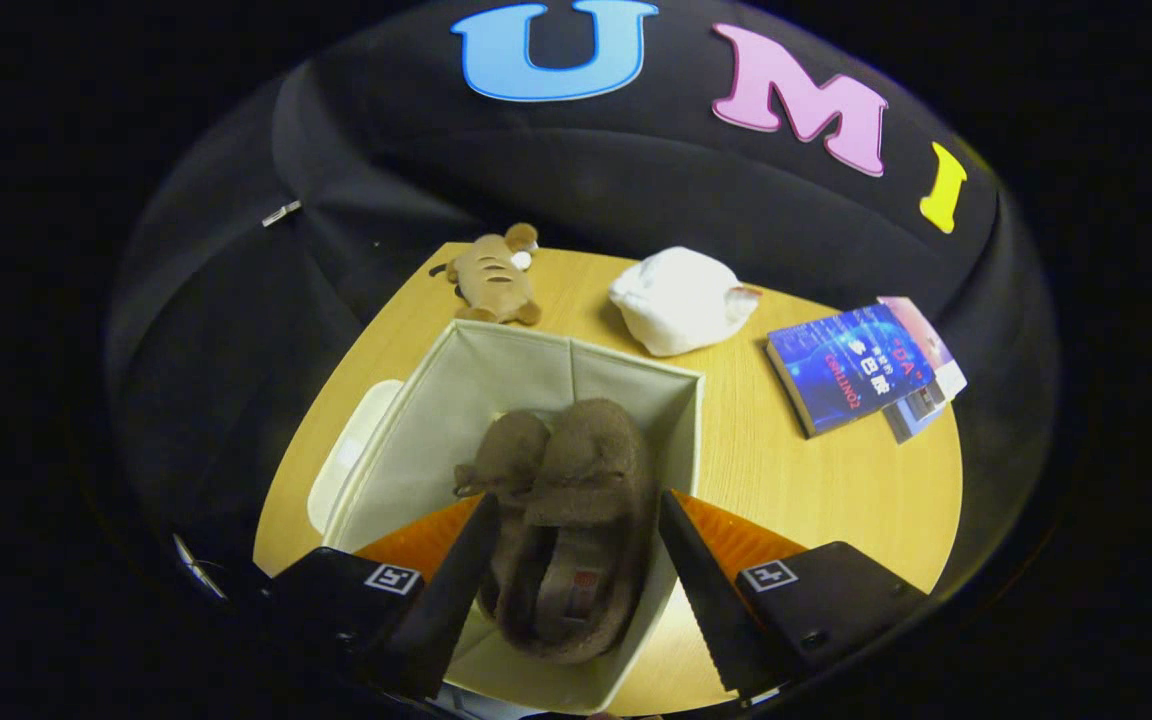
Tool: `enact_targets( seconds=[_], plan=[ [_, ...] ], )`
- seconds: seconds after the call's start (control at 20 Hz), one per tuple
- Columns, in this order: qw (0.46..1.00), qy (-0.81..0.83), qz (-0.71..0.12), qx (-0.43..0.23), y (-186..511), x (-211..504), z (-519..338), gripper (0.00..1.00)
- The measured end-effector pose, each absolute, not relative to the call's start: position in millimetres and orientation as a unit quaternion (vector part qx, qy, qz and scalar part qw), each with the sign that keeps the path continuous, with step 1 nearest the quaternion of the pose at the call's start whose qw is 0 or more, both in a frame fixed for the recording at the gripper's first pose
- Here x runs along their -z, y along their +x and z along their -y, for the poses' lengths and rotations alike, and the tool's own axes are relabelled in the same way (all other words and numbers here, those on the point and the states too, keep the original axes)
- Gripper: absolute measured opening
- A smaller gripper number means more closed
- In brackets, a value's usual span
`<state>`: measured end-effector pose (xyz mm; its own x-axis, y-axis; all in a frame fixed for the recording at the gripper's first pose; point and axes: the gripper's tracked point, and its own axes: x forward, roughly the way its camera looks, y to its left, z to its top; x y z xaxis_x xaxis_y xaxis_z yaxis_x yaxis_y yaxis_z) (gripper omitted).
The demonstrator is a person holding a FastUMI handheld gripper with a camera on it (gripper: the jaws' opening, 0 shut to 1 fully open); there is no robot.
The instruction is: Open the storage box then place both shoes into the box .Put the left shoe in first, then the right shoe, with the right side of both shoes facing outward in a uniform manner.
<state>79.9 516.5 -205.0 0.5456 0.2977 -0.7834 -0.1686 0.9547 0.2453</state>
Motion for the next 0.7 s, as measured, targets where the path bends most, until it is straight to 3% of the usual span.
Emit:
enact_targets(
  seconds=[0.7],
  plan=[
    [0.936, 0.081, -0.318, -0.130, 81.4, 120.9, -402.4, 0.98]
  ],
)
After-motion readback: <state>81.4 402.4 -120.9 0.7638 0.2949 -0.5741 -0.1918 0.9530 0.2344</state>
